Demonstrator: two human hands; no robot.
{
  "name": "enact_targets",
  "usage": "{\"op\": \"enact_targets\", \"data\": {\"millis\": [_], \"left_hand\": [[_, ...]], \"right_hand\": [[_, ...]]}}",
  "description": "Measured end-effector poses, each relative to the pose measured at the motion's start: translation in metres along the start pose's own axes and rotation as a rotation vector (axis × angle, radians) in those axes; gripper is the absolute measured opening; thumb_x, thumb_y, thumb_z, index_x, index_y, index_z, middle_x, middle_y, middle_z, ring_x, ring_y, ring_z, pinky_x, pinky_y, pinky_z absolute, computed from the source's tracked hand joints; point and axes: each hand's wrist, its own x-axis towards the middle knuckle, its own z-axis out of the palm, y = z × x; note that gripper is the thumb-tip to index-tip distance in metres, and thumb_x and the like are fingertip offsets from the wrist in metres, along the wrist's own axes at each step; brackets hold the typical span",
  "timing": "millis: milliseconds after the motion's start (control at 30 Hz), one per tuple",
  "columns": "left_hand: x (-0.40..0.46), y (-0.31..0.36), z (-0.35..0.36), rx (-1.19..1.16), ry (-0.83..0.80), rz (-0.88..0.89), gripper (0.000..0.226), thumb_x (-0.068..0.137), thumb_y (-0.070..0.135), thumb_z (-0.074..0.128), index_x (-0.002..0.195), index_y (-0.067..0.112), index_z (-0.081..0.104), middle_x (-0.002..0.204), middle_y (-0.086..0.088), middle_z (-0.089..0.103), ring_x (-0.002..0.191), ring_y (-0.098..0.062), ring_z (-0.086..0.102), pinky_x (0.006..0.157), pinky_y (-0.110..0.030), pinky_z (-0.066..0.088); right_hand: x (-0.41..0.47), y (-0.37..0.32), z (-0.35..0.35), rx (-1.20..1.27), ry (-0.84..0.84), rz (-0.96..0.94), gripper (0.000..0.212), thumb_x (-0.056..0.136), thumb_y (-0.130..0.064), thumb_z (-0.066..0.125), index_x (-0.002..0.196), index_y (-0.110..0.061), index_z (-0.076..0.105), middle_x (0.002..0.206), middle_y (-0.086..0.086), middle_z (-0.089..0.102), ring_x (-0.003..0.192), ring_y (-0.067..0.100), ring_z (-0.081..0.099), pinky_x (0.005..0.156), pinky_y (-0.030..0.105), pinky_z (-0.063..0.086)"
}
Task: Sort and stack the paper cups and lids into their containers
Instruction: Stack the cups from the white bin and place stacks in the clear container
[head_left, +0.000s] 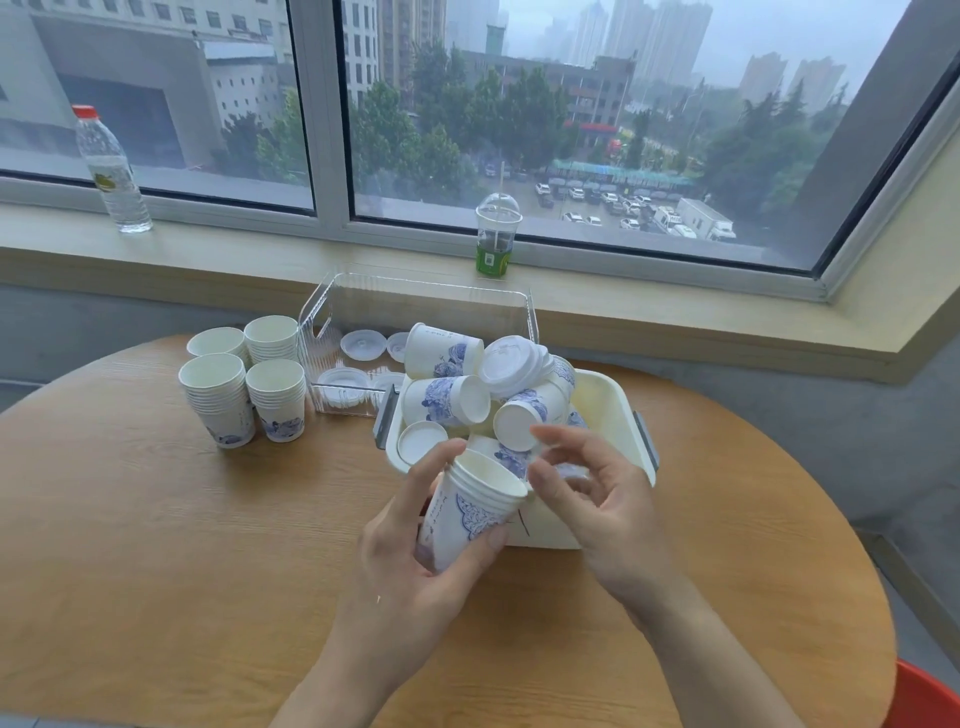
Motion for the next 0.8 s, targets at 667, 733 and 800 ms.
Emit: {"op": "enact_targets", "data": {"millis": [667,733,800], "left_hand": [[0.000,-0.005,-0.006,0.023,0.036,-0.016,0.075,0.079,0.040,0.084,0.142,0.058,0.049,0.113,0.017,0.074,0.098,-0.009,0.074,0.076,-0.016,0.057],[-0.001,-0.007,-0.004,0.029,0.030,-0.013,0.076,0.079,0.044,0.083,0.144,0.058,0.048,0.113,0.014,0.074,0.098,-0.012,0.074,0.076,-0.020,0.059],[-0.002,-0.011,-0.001,0.032,0.025,-0.018,0.077,0.080,0.049,0.084,0.146,0.058,0.046,0.114,0.012,0.074,0.098,-0.013,0.074,0.078,-0.028,0.061]], "right_hand": [[0.069,0.017,-0.015,-0.320,0.074,0.105,0.081,0.079,-0.057,0.084,0.148,-0.037,0.047,0.122,-0.012,0.060,0.113,0.002,0.057,0.080,0.015,0.044],[0.067,0.014,-0.020,-0.257,0.061,0.121,0.078,0.076,-0.063,0.084,0.143,-0.041,0.052,0.120,-0.010,0.062,0.109,0.006,0.061,0.080,0.020,0.049],[0.062,0.008,-0.027,-0.169,0.035,0.155,0.077,0.071,-0.071,0.082,0.138,-0.045,0.055,0.119,-0.006,0.066,0.107,0.012,0.065,0.082,0.025,0.052]]}}
